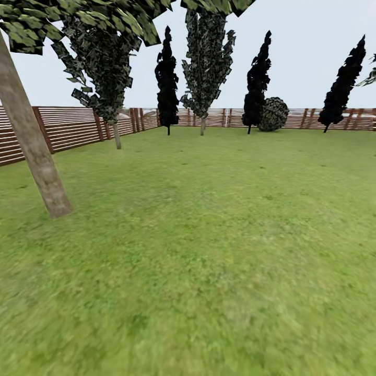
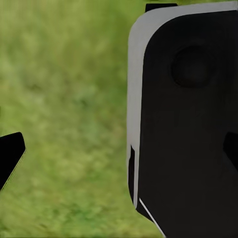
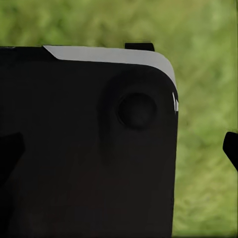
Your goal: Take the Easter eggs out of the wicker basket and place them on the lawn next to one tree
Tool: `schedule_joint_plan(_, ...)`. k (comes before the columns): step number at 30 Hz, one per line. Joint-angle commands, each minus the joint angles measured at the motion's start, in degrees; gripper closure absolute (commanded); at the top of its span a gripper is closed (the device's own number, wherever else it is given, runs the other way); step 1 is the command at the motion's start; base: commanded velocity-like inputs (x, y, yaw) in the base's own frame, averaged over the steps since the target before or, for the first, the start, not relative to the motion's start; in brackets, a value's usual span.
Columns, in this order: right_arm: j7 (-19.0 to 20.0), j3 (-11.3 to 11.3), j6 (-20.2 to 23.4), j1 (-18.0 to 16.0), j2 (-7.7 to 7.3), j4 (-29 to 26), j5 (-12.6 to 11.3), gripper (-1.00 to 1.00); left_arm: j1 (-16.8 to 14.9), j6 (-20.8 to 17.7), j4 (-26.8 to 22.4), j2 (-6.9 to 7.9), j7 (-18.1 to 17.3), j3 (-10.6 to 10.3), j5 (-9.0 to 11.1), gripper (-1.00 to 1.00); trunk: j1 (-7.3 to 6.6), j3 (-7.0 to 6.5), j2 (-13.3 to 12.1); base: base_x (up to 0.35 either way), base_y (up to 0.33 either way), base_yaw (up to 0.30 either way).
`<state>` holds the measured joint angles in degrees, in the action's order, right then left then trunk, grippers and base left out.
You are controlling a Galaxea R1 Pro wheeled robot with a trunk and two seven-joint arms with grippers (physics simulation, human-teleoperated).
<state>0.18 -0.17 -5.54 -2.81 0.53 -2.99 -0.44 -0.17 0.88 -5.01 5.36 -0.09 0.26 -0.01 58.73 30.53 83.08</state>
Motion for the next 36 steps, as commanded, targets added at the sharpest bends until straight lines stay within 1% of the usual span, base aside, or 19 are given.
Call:
schedule_joint_plan(1, 0.00, 0.00, 0.00, 0.00, 0.00, 0.00, 0.00, -1.00, 0.00, 0.00, 0.00, 0.00, 0.00, 0.00, 0.01, -1.00, 0.00, 0.04, 0.00, 0.000, 0.000, -0.261)
schedule_joint_plan(11, 0.00, 0.00, -0.05, 0.00, 0.00, -0.13, 0.04, -1.00, 0.00, 0.00, 0.00, 0.00, 0.00, -0.02, 0.00, -1.00, 0.00, 0.48, 0.00, 0.000, 0.000, -0.261)
schedule_joint_plan(19, 0.00, 0.00, -2.75, 0.00, 0.00, 0.15, 0.29, -1.00, 0.00, 0.00, 0.00, 0.00, 0.00, -0.01, 0.07, -1.00, 0.00, 0.94, 0.00, 0.000, 0.000, -0.245)
schedule_joint_plan(36, 0.00, 0.00, -2.90, 0.00, 0.00, 0.20, 0.26, -1.00, 0.00, 0.00, 0.00, 0.00, 0.00, 0.00, 0.03, -1.00, 0.00, 1.98, 0.00, 0.000, 0.000, -0.239)
